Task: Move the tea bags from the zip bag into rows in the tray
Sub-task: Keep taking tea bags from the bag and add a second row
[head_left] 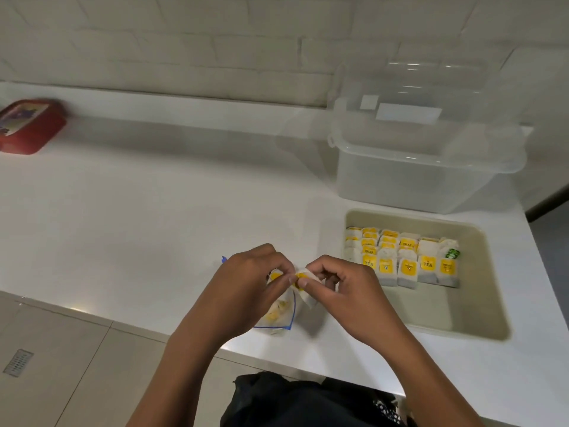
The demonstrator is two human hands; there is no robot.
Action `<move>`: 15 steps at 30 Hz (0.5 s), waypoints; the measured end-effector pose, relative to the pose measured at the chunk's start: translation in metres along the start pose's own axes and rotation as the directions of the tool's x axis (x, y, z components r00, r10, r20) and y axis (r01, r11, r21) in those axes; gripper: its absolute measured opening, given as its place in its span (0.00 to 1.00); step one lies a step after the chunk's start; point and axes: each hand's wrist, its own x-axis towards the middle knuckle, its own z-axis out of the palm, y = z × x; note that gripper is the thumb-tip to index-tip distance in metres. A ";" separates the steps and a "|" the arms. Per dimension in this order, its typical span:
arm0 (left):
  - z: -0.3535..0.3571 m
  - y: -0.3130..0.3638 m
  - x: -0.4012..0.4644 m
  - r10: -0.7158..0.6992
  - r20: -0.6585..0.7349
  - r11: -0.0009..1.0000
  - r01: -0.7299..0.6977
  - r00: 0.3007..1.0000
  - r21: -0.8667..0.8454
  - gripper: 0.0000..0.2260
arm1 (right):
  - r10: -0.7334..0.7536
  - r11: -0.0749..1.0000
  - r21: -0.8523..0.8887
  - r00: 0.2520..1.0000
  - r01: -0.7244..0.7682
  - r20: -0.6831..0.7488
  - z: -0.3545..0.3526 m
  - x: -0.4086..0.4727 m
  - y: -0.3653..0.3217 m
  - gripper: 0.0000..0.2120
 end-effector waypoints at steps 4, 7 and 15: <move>0.005 0.014 0.016 0.038 -0.030 0.999 -0.038 0.999 0.011 0.05 | 0.011 0.996 0.092 1.000 -0.013 0.016 -0.022 -0.002 0.006 0.03; 0.014 0.028 0.030 0.059 -0.023 0.998 -0.059 0.998 0.005 0.04 | 0.037 0.988 0.154 0.999 -0.034 -0.017 -0.037 -0.006 0.013 0.04; 0.044 0.071 0.067 0.094 0.049 0.976 -0.082 0.994 -0.202 0.01 | 0.138 0.956 0.278 0.982 -0.098 -0.129 -0.082 -0.025 0.033 0.08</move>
